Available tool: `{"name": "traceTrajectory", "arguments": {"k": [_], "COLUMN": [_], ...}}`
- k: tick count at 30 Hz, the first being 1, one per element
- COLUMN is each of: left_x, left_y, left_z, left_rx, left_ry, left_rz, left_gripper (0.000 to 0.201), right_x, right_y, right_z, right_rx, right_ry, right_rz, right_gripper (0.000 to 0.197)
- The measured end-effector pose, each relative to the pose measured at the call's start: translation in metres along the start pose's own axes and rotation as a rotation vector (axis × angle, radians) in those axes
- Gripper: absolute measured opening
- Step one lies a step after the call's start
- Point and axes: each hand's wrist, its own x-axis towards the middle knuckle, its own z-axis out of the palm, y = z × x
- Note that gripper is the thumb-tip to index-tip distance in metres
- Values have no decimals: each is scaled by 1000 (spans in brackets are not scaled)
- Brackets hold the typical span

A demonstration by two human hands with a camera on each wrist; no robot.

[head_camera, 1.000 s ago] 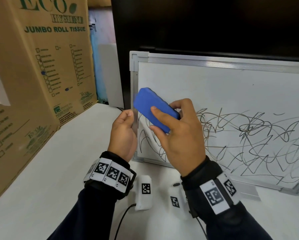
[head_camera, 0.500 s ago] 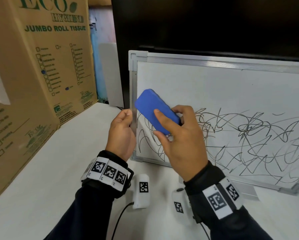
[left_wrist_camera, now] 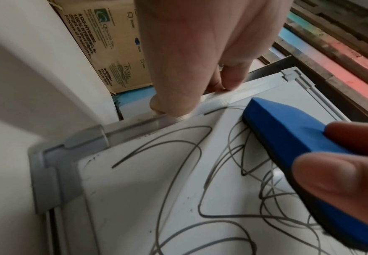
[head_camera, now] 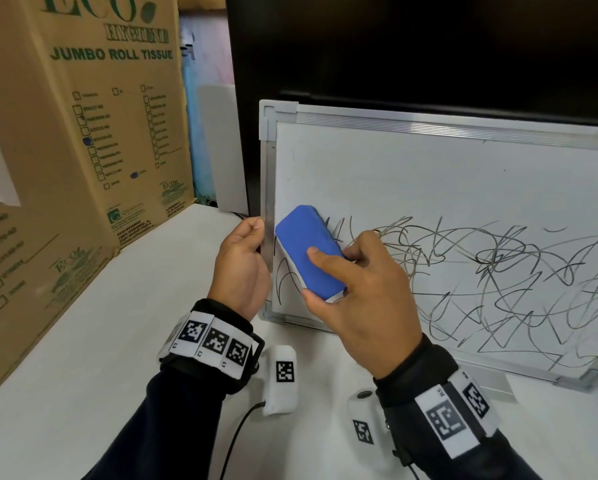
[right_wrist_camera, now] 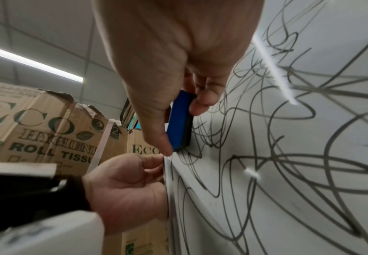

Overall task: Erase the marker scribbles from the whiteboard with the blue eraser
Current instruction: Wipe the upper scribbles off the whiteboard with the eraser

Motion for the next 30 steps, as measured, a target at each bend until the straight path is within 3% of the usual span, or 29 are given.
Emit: {"name": "traceTrajectory", "arguments": {"k": [5,10,15,20,25,30], "left_x": [1,2,4,2,5,7], "left_y": [-1,-2,-5,-4,-4,-9], "left_z": [-1,-4,-3,-4,-2,-3], "left_rx": [18,30,51,67,40,36], "left_ry": [-11,14,33,38,45,98], "left_rz": [4,-9,13,19,3,-2], "left_gripper": [26,22,21,26,25,25], "right_x": [8,7,8,9,7,3], "right_y": [2,2,11,2,19,16], "right_z": [-4,-6,-16,-3,-31,-27], "right_rx": [-20,-15,-42,-33,-39,-62], "right_ry": [49,-21,76,-24,145,99], "right_rz": [-22,-24,-47,-61,-27,-40], "right_gripper": [48,47,43,45,39,40]}}
